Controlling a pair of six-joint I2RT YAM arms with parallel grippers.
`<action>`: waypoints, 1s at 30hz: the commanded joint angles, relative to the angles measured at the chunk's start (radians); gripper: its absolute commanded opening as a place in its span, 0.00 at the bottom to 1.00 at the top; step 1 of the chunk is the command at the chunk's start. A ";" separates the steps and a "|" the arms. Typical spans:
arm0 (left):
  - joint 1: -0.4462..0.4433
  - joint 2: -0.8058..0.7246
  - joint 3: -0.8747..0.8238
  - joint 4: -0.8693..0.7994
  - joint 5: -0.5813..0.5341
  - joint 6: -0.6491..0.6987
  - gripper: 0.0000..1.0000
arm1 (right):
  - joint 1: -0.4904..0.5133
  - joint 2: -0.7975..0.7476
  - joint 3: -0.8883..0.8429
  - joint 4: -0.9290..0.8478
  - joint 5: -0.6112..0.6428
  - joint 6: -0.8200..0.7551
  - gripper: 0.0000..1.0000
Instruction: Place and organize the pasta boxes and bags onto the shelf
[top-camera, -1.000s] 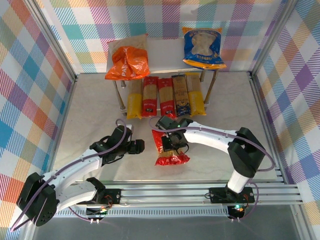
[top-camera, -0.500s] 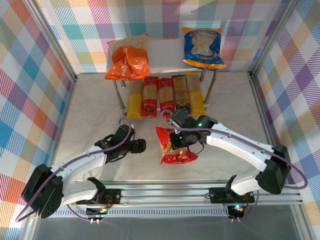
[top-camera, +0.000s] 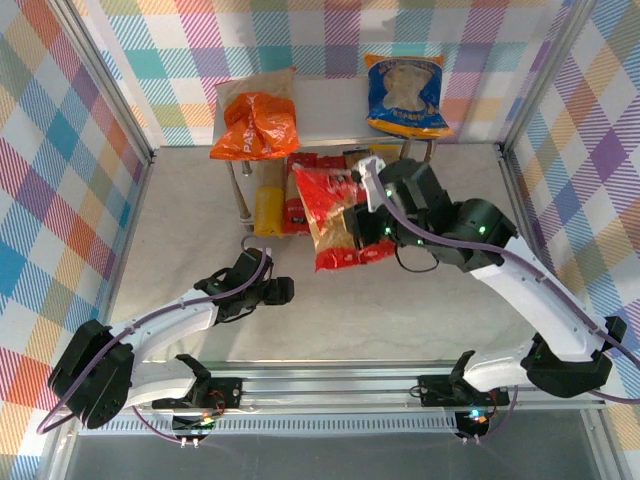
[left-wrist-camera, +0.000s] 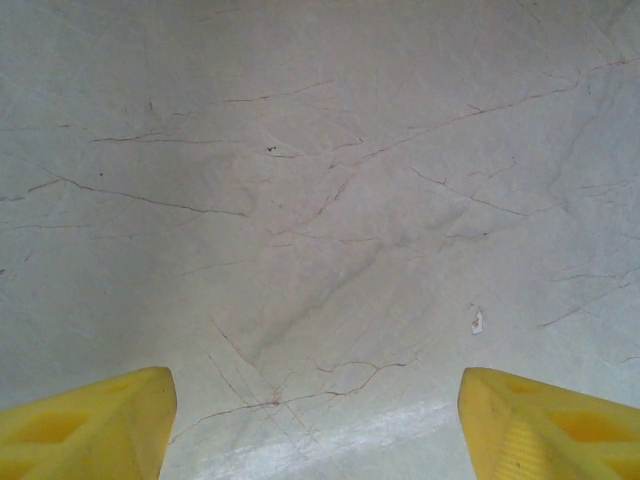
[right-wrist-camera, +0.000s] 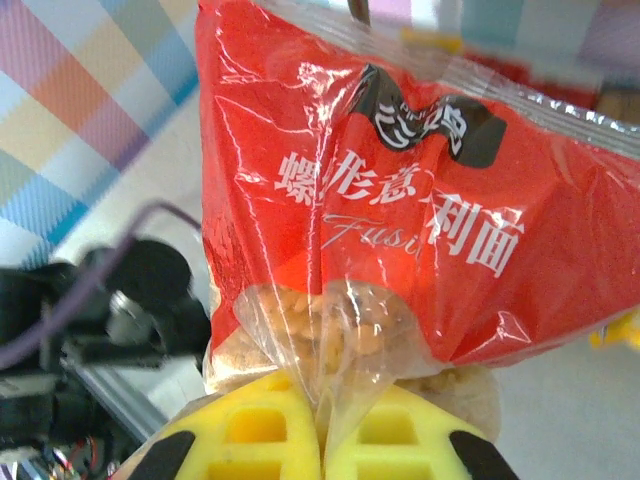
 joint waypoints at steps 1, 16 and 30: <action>-0.009 -0.009 0.025 0.016 0.006 0.003 0.74 | 0.006 0.054 0.158 0.138 0.026 -0.115 0.00; -0.009 -0.094 0.034 -0.043 0.003 0.013 0.75 | -0.079 0.390 0.696 0.268 0.172 -0.371 0.00; -0.009 -0.134 0.046 -0.122 -0.029 0.015 0.75 | -0.265 0.583 0.879 0.429 0.129 -0.384 0.00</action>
